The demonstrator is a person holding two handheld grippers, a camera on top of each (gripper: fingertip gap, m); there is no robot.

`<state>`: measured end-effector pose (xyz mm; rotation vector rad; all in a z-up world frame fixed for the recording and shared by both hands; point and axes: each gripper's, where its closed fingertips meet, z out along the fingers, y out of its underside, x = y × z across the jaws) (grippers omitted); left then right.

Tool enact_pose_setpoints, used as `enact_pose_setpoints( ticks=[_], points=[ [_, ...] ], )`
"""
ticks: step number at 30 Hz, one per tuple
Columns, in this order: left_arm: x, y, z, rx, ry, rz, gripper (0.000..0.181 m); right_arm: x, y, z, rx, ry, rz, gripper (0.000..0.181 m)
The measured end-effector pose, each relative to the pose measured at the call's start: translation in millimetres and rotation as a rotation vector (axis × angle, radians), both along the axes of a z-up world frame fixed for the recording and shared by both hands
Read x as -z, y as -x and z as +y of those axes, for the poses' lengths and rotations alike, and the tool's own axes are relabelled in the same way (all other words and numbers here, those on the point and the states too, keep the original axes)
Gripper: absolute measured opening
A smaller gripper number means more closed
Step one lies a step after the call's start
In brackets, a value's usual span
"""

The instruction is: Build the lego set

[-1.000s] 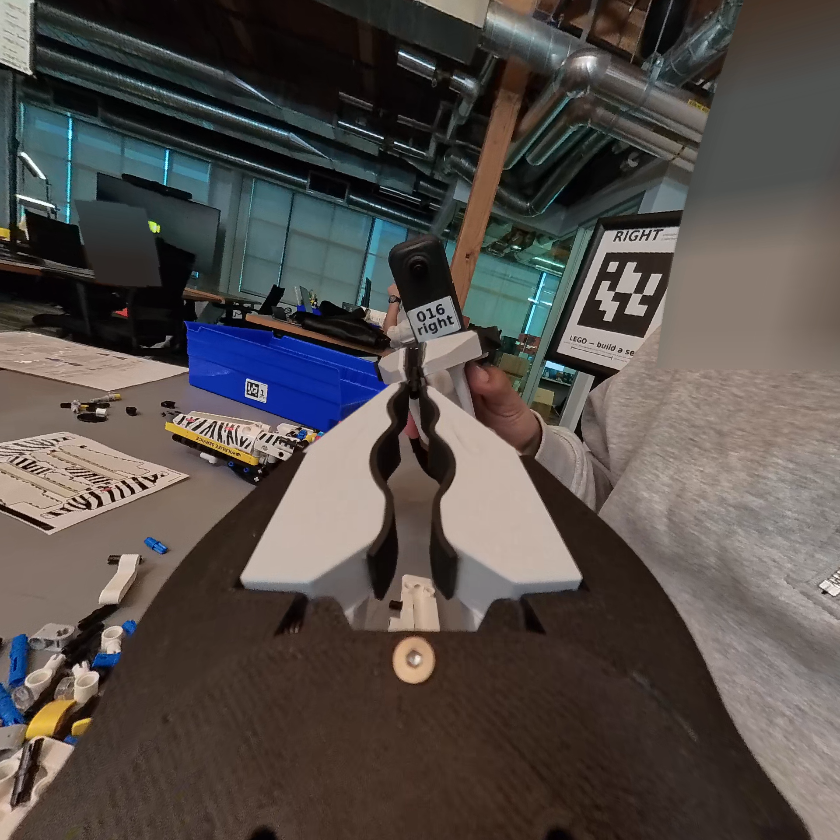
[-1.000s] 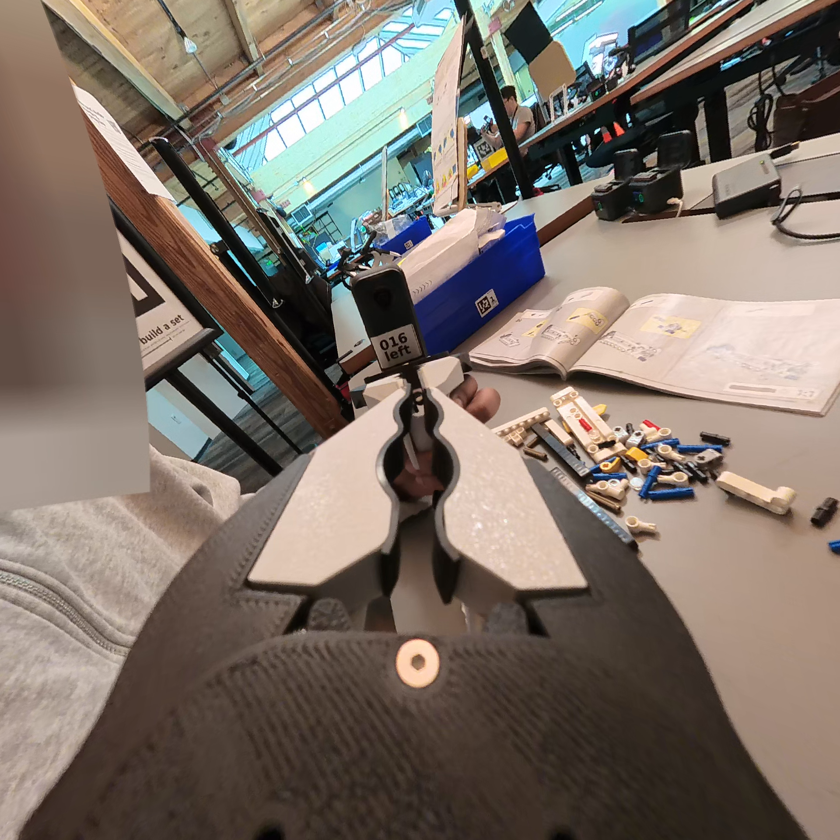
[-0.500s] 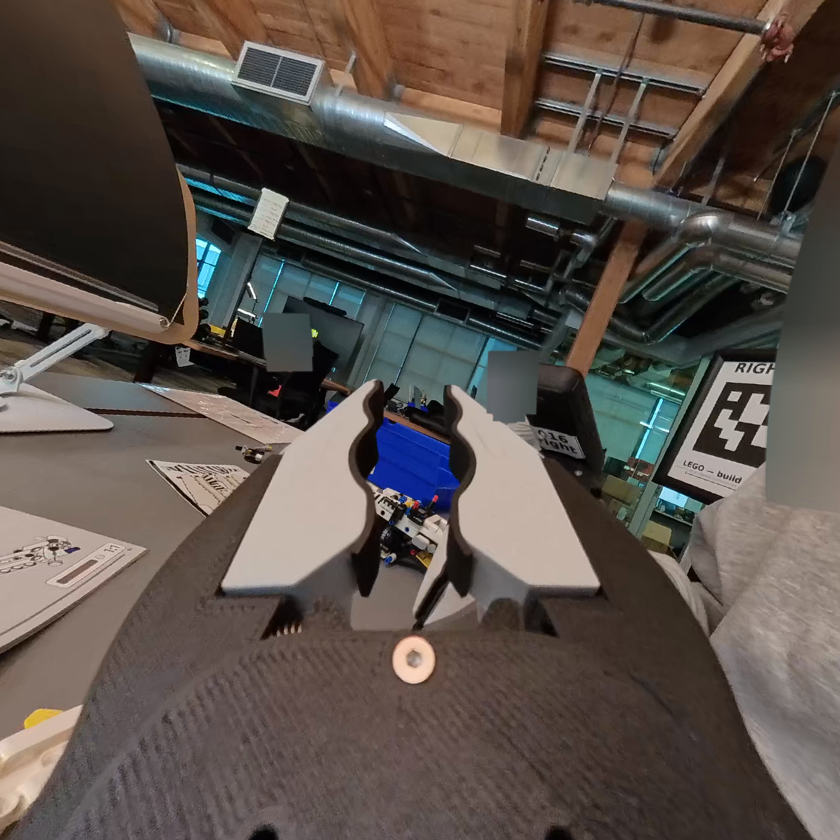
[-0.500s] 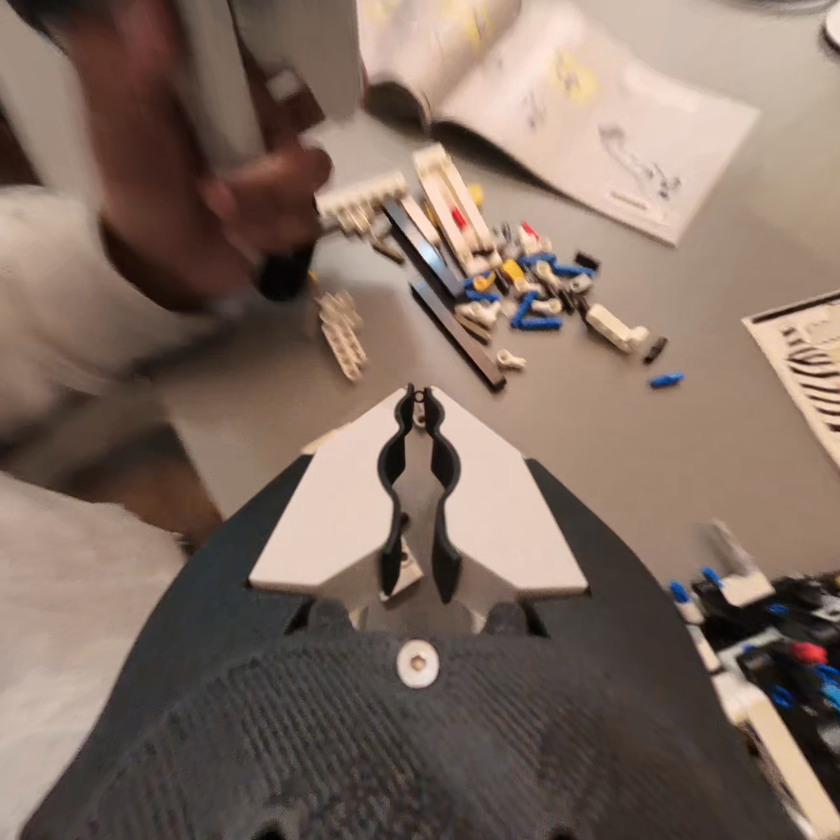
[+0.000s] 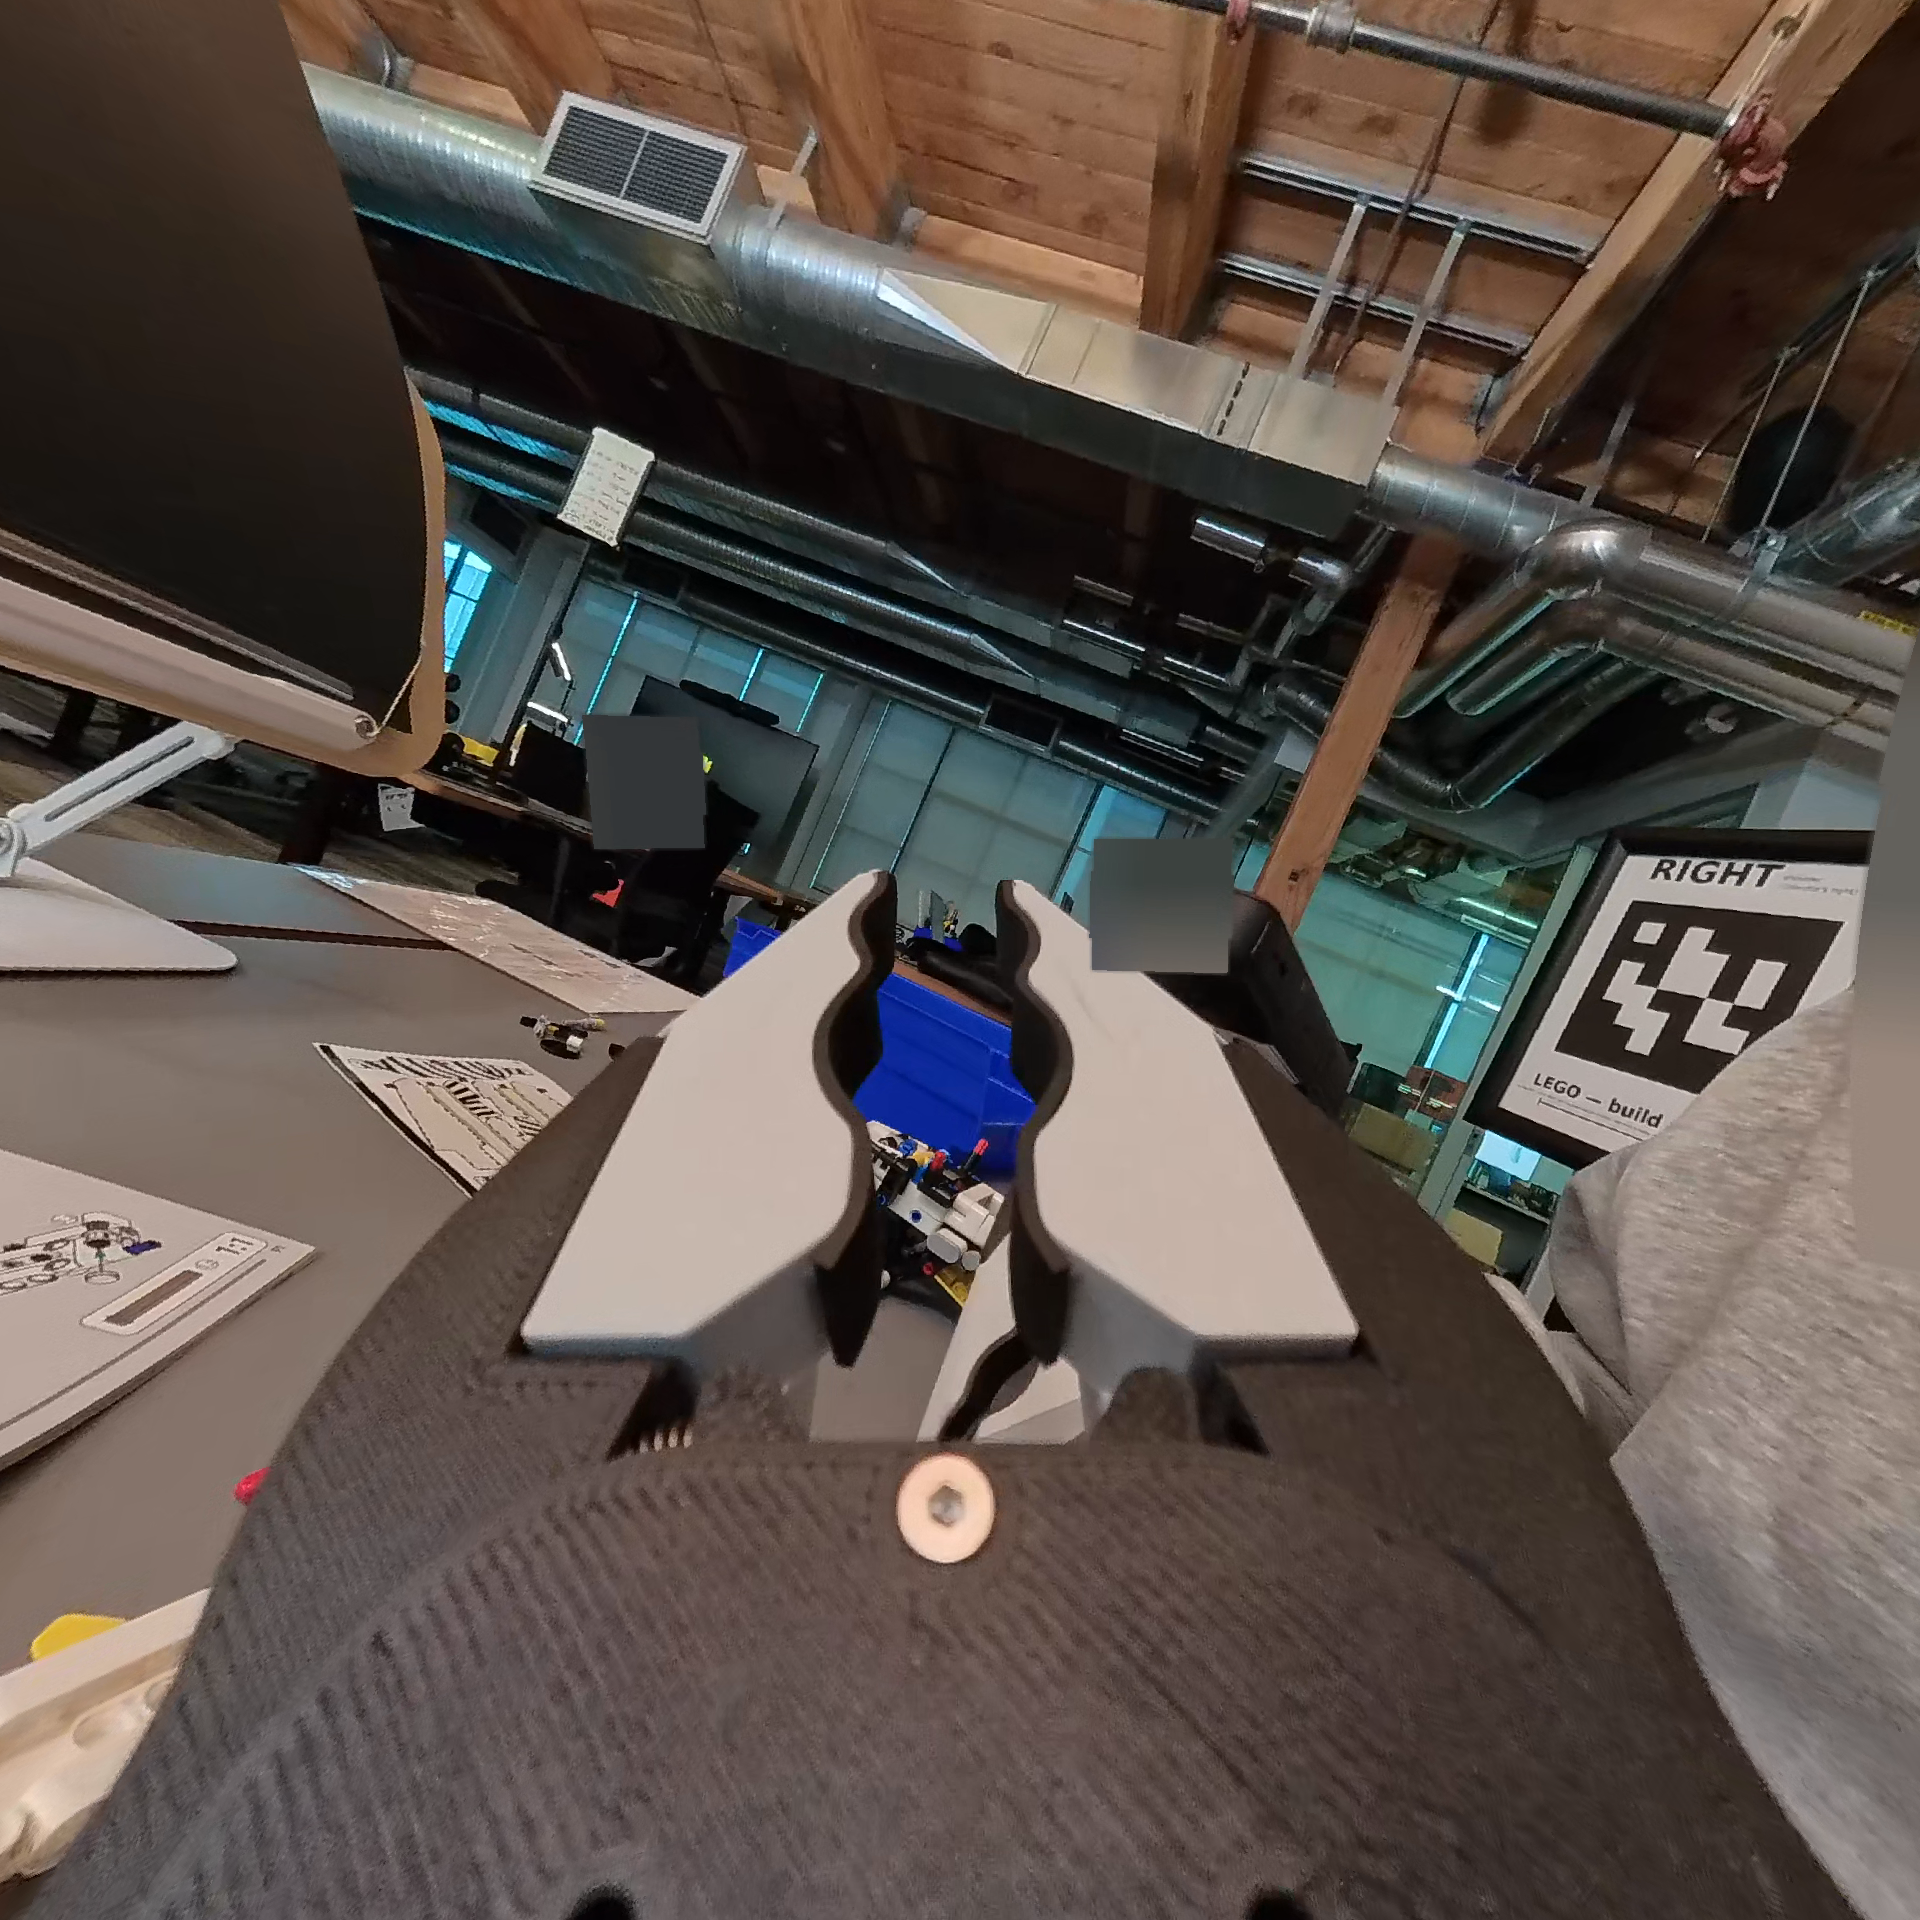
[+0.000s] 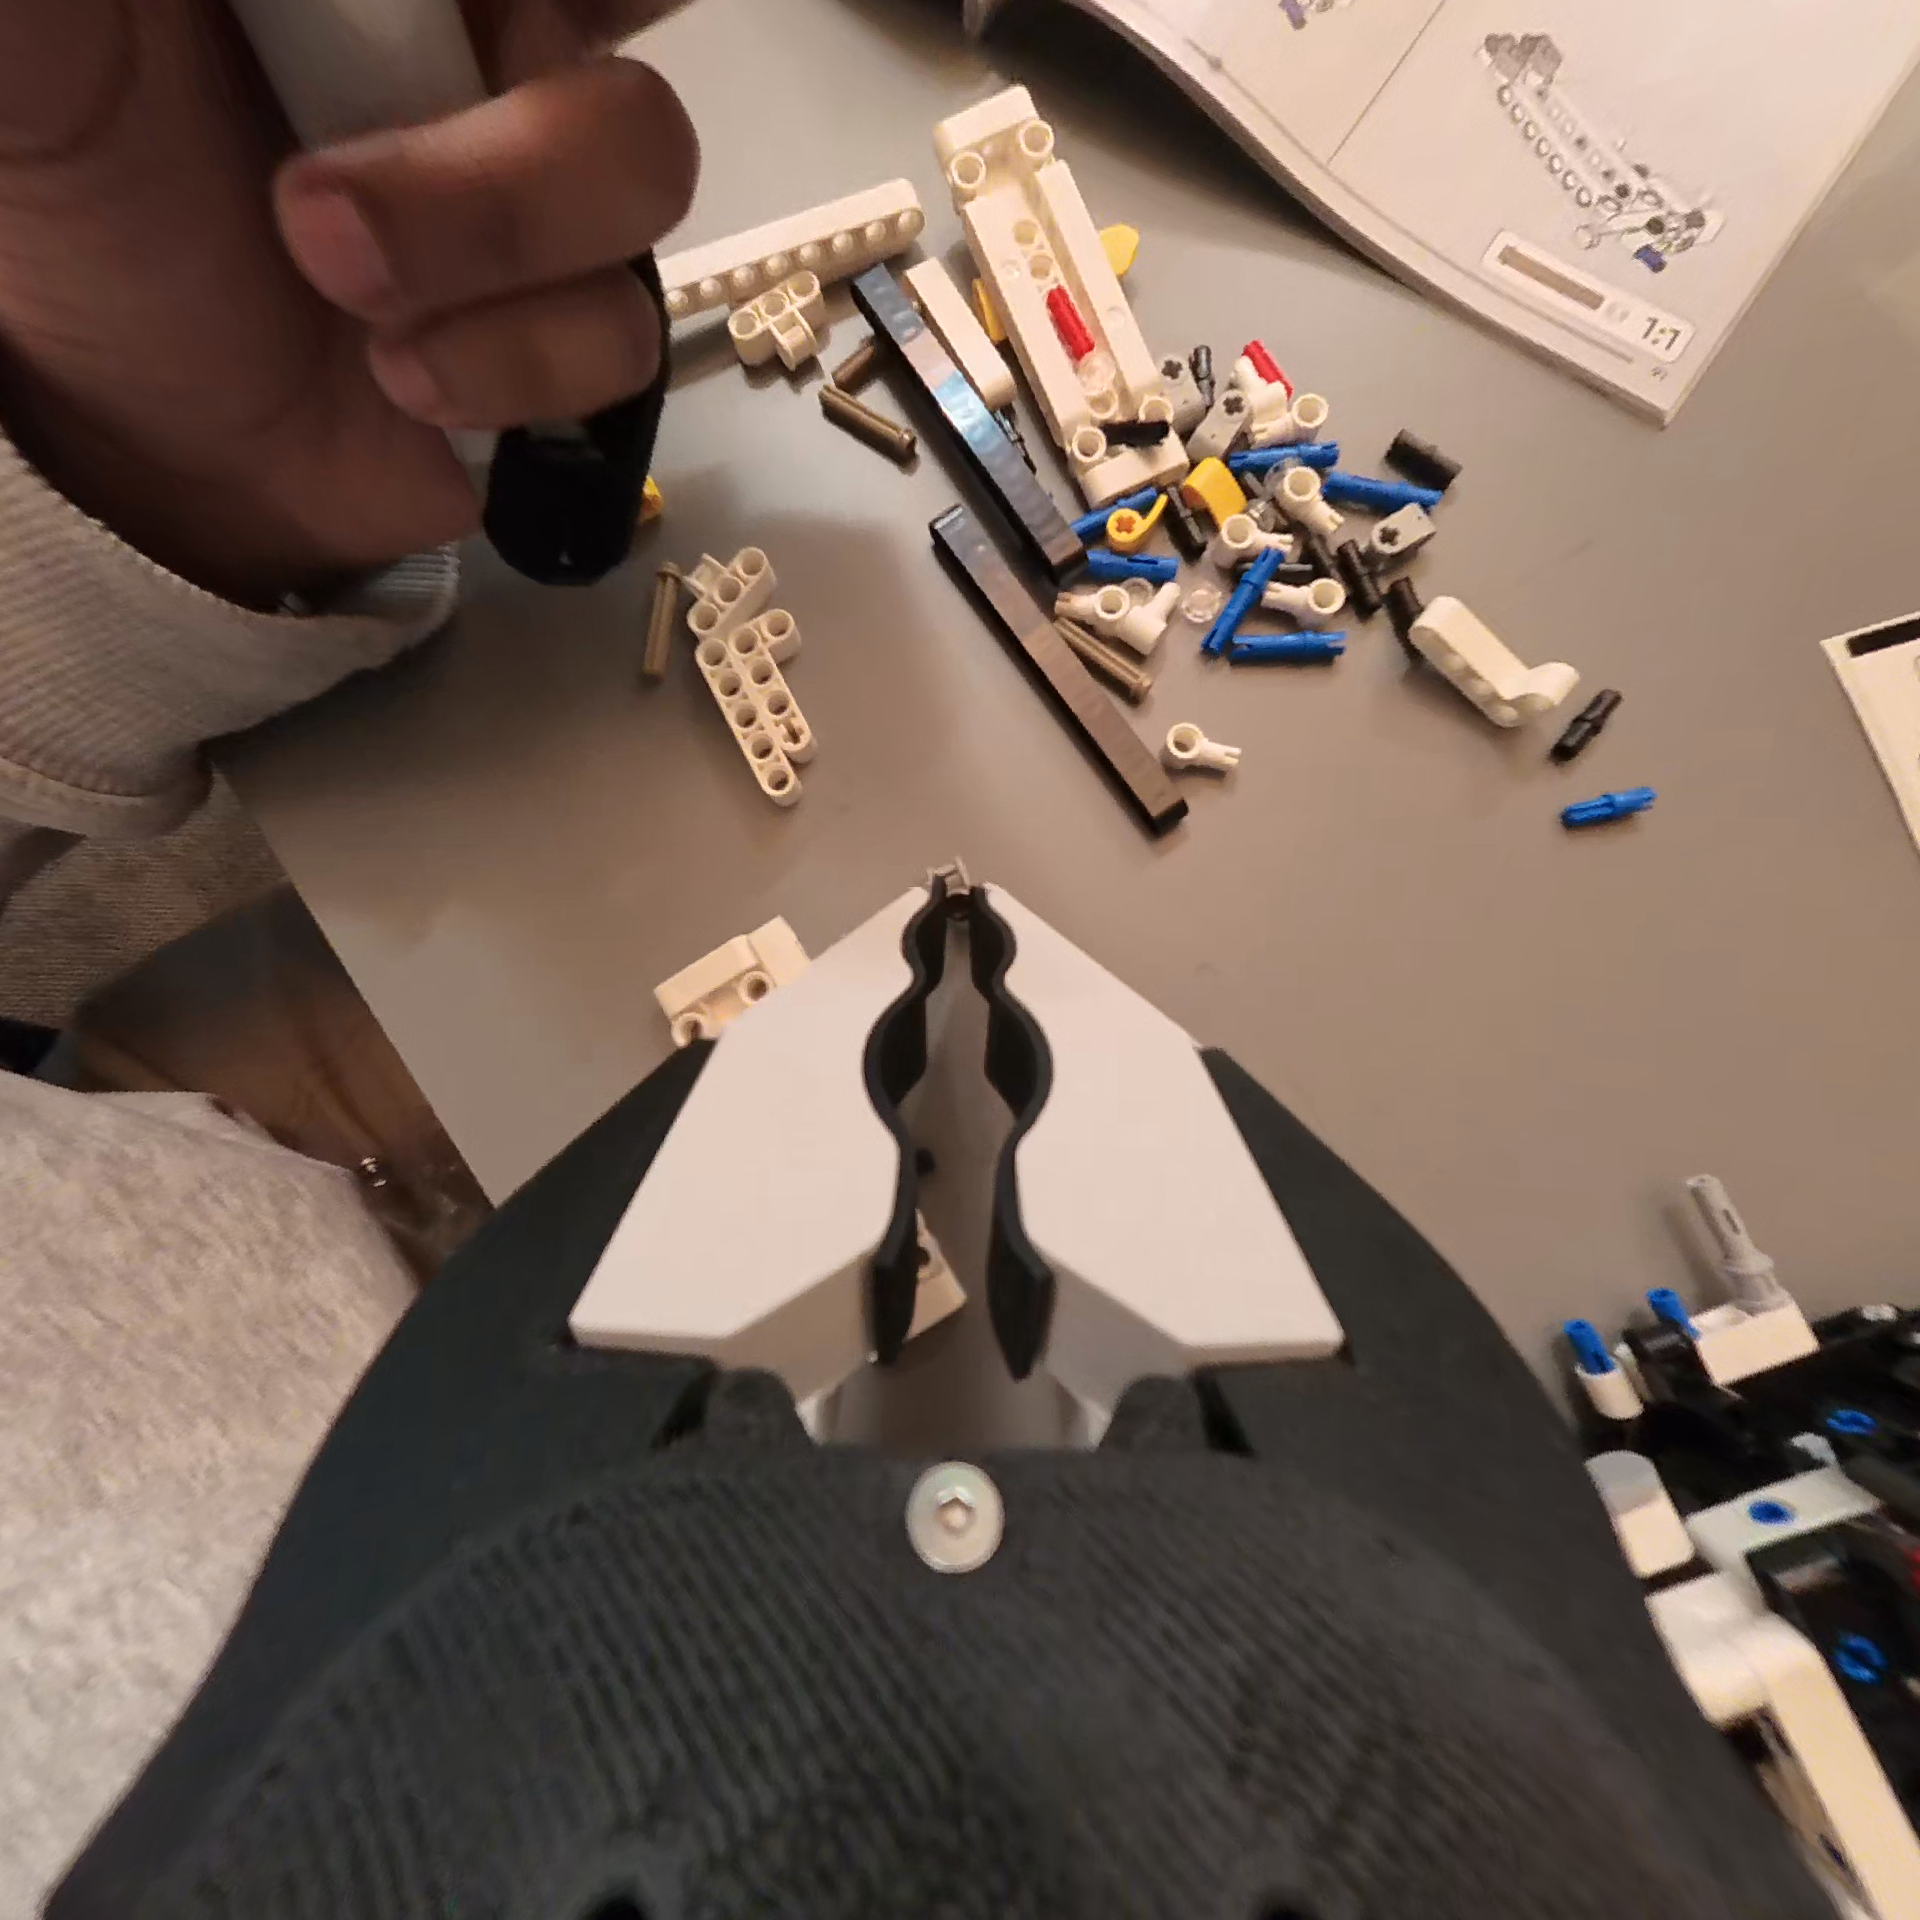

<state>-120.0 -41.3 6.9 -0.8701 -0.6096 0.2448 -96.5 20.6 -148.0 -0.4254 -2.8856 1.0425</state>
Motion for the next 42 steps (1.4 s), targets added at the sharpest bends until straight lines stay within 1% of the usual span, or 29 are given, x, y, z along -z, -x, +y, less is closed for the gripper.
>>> enact_pose_setpoints(
  ticks=[16, 25, 31, 42],
  points=[
    [0.2, -0.1, 0.8, 0.008, -0.002, 0.000, 0.015, 2.2, 3.8, -0.2, 0.004, -0.033, -0.039, 0.002],
    [-0.2, -0.3, 0.3, 0.012, -0.009, -0.001, 0.015, 3.3, 1.9, 0.1, 0.002, -0.129, -0.123, 0.002],
    [-0.7, -0.5, -0.5, 0.015, -0.017, 0.000, 0.016, 3.7, 1.2, 0.9, -0.008, -0.169, -0.093, 0.002],
    [-0.7, -0.3, -0.6, 0.016, -0.018, -0.002, 0.016, 5.3, 2.2, 1.0, -0.015, -0.244, -0.136, 0.002]
  ],
)
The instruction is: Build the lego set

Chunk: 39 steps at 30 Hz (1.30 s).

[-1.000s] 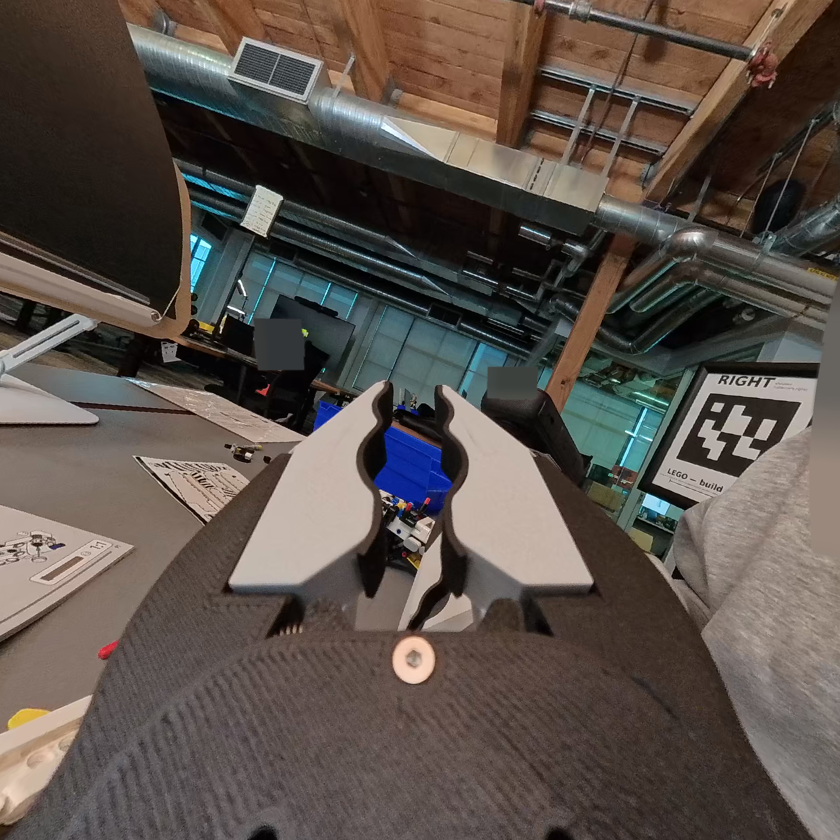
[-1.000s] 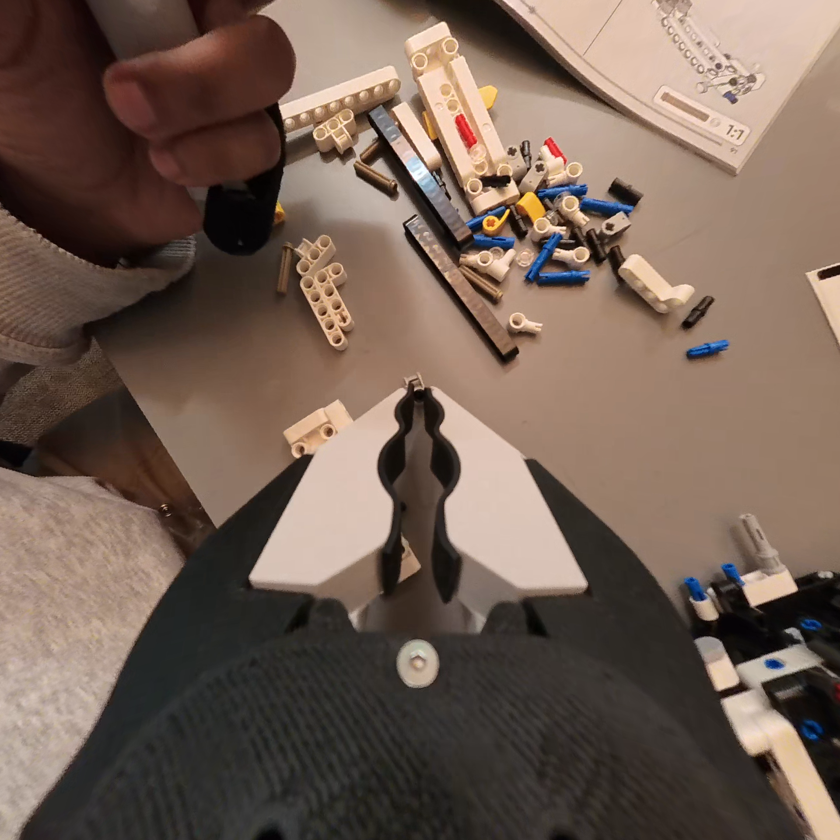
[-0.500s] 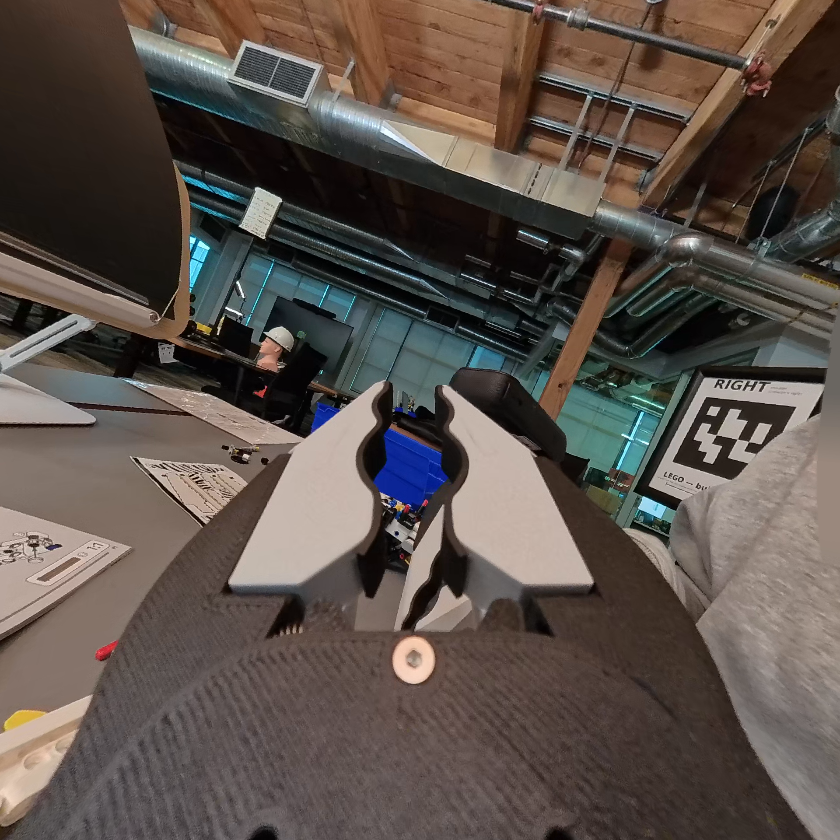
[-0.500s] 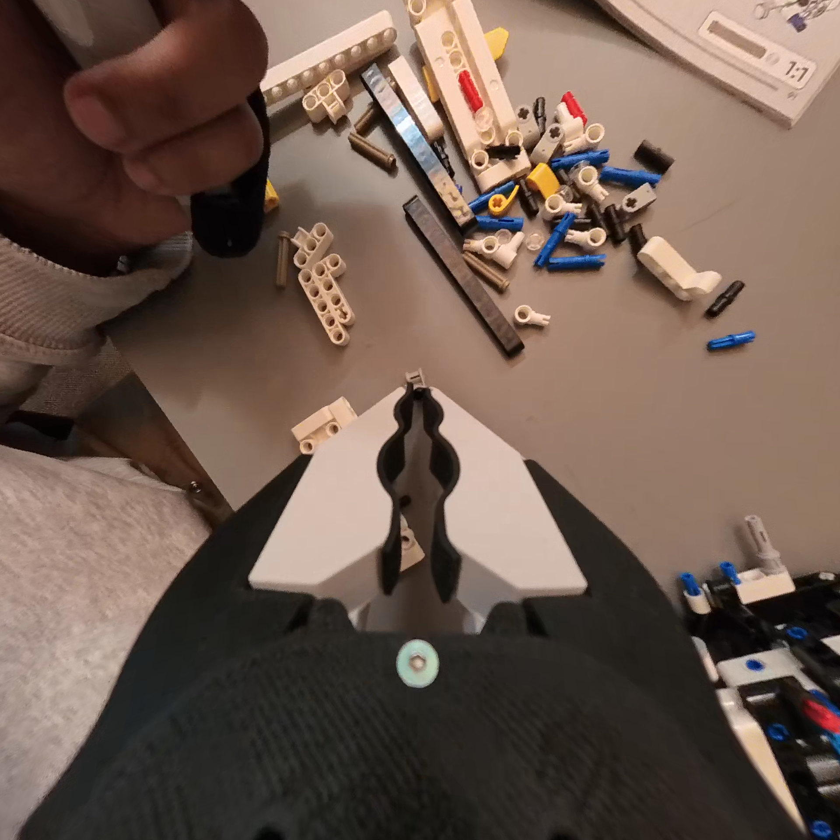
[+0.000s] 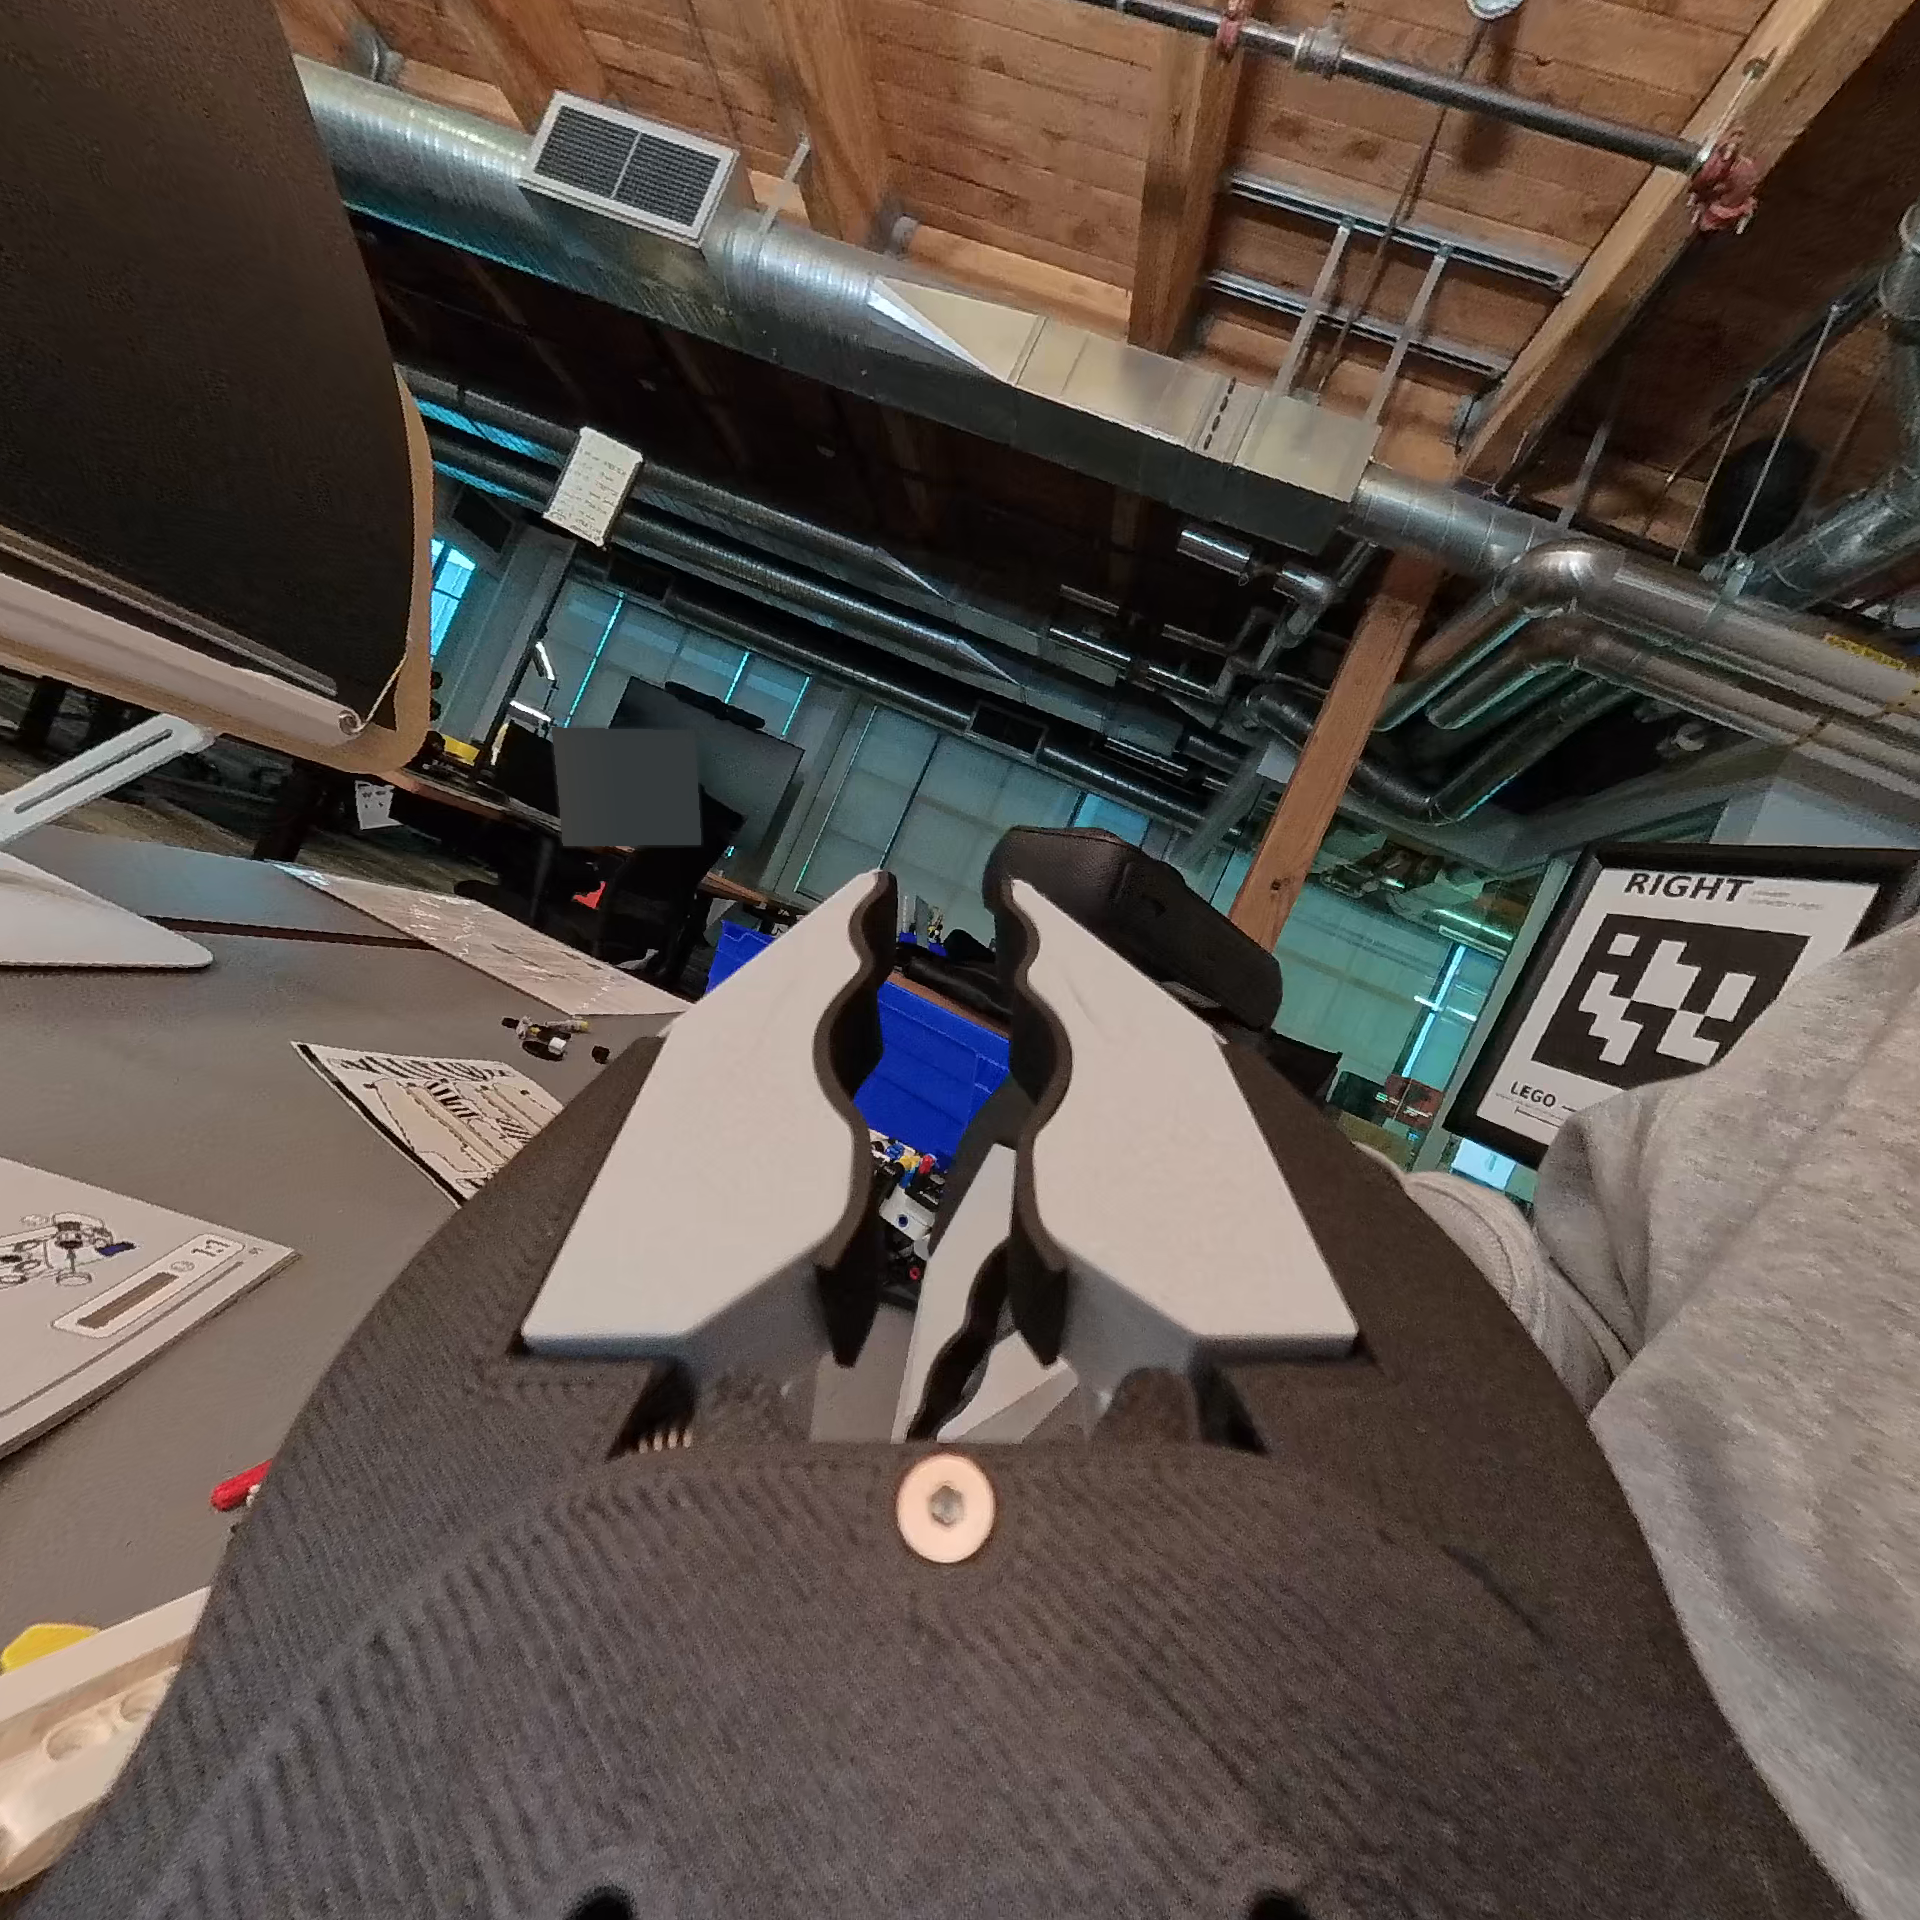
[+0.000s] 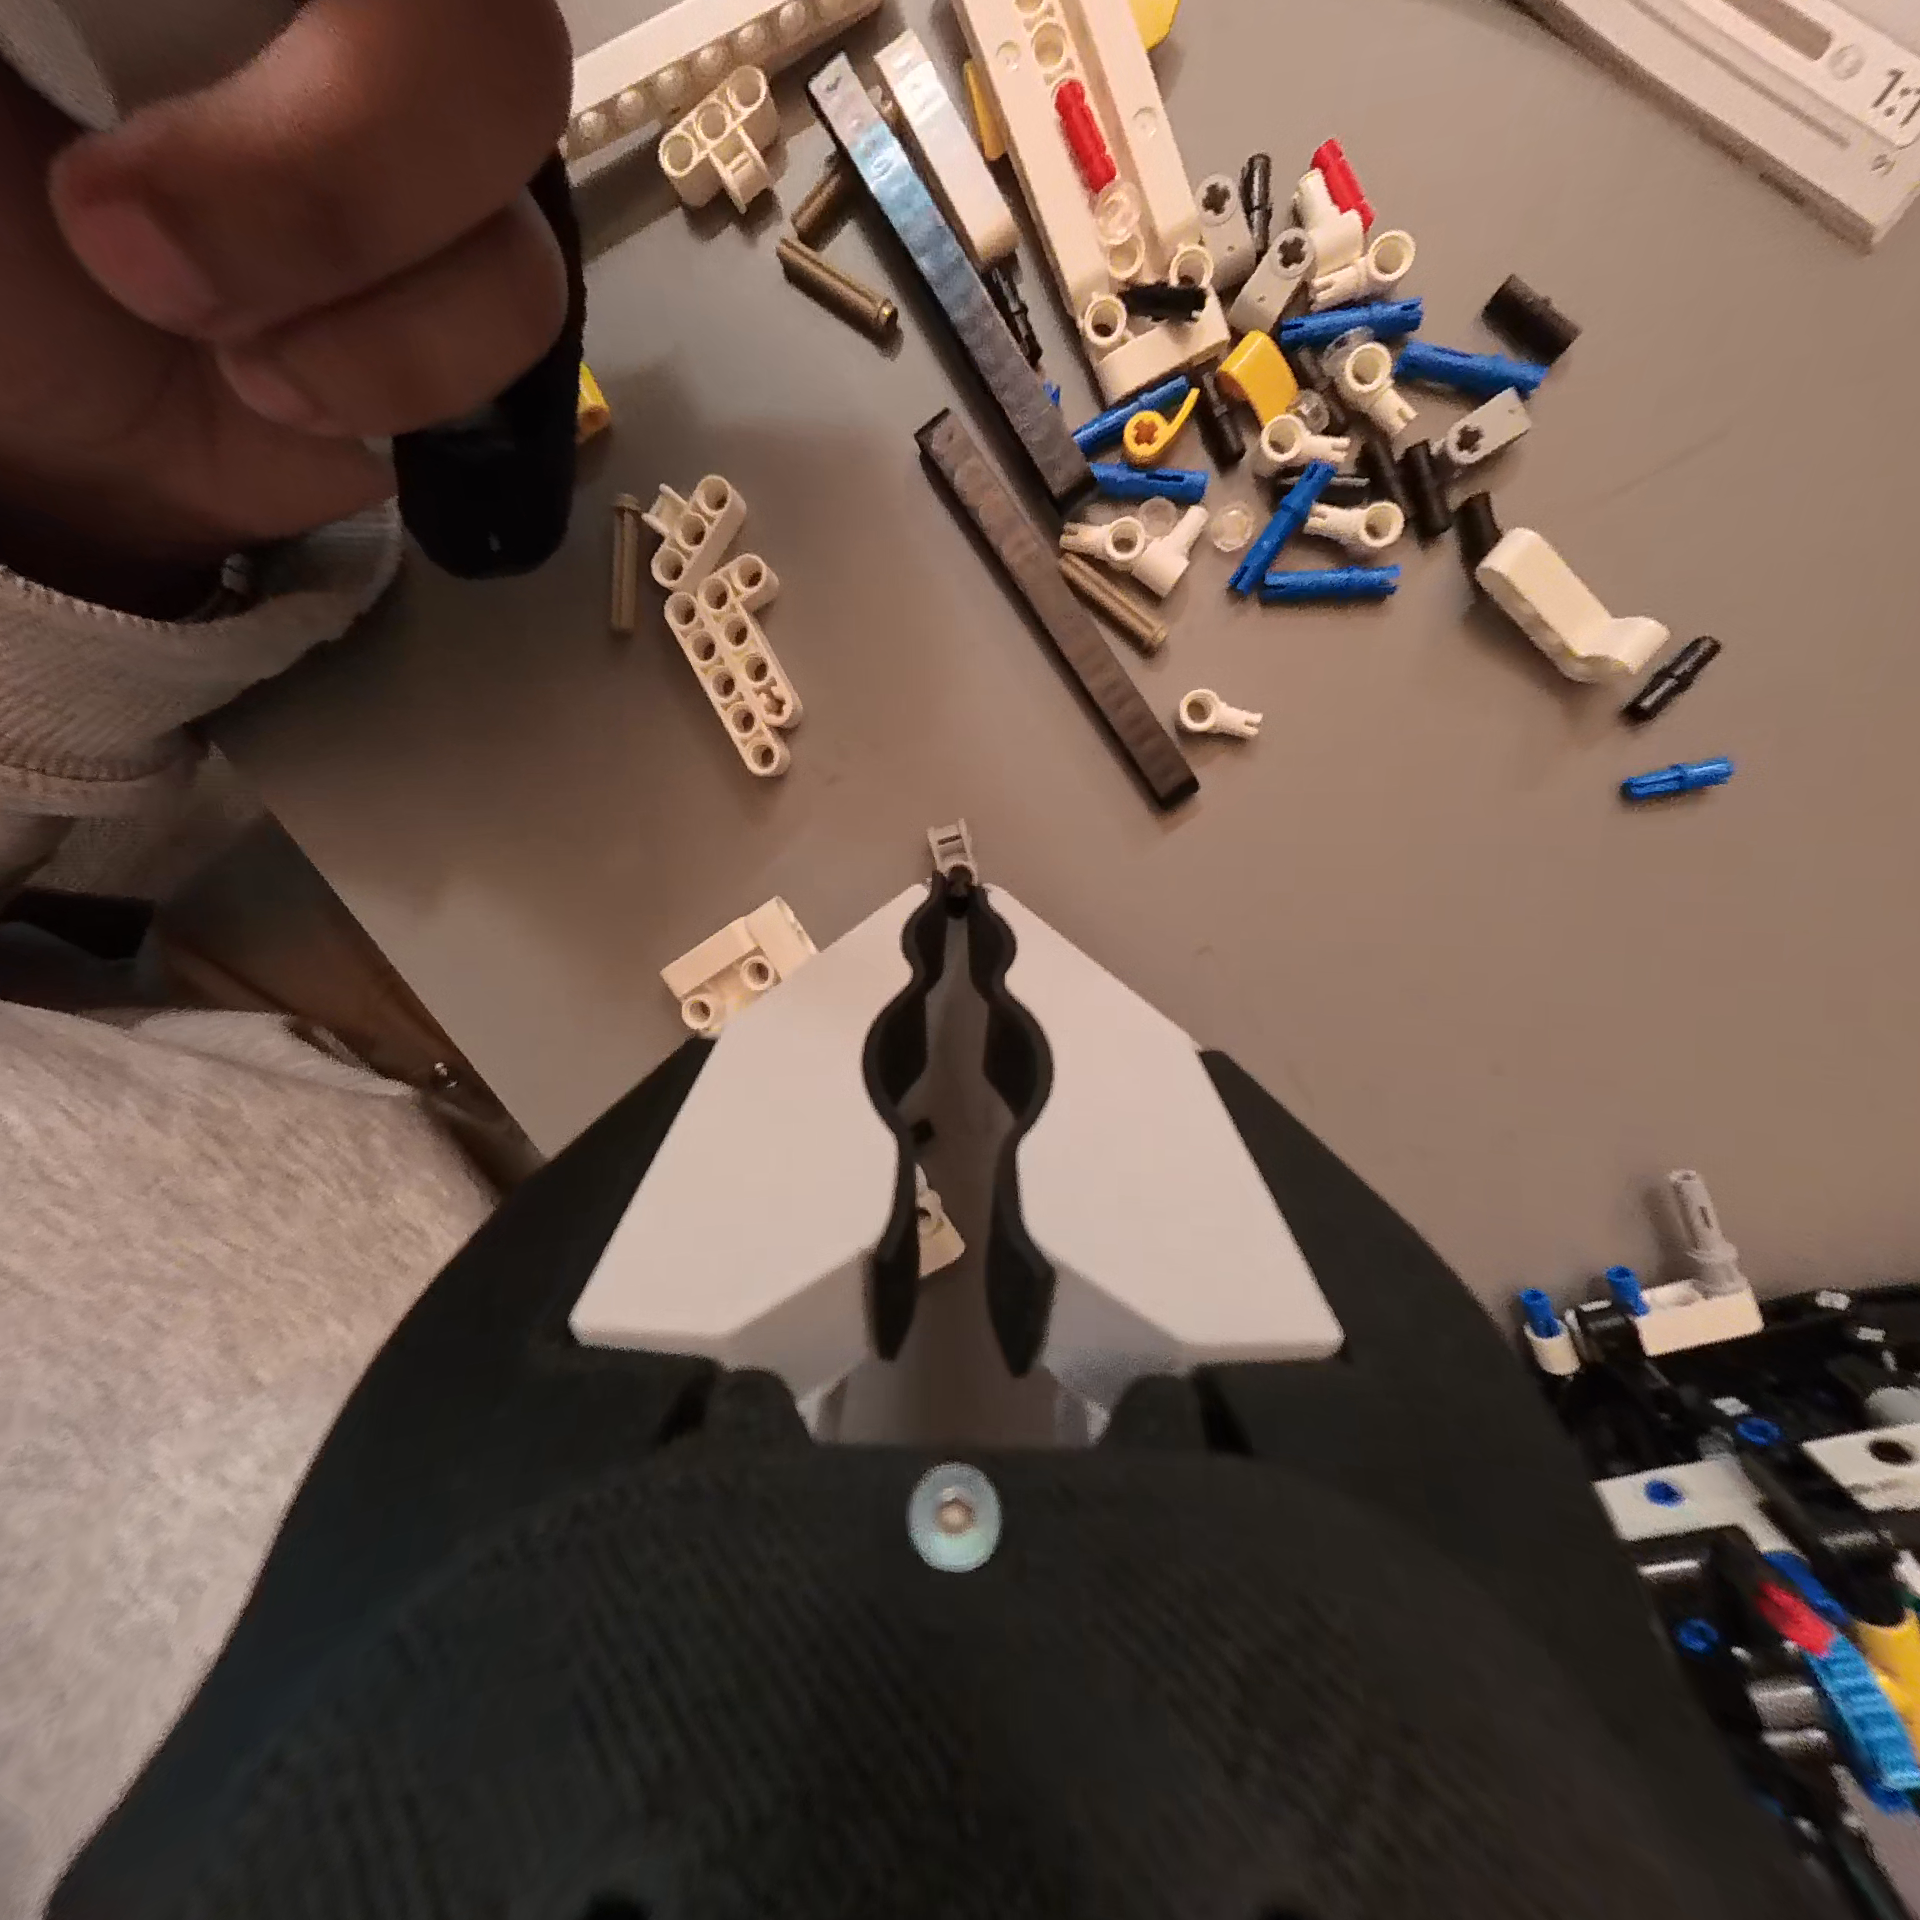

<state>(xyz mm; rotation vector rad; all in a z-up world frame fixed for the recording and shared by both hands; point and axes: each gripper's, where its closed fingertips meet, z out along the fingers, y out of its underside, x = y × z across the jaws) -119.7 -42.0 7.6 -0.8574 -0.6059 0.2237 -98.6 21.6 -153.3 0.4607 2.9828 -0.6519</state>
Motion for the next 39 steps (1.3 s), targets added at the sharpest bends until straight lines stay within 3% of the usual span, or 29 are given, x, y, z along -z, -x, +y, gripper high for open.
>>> enact_pose_setpoints(
  ticks=[11, 22, 39],
  points=[
    [-5, -1, -15, -0.050, -0.041, 0.019, 0.014, 1, 0, 0, -0.163, -0.240, -0.002, 0.002],
    [-10, -1, -81, -0.217, -0.069, 0.027, 0.014, 3, 0, -4, -0.266, -0.435, 0.041, 0.002],
    [-10, -1, -91, -0.193, -0.146, 0.014, 0.014, -1, 1, -1, -0.146, -0.064, 0.037, 0.001]
  ],
)
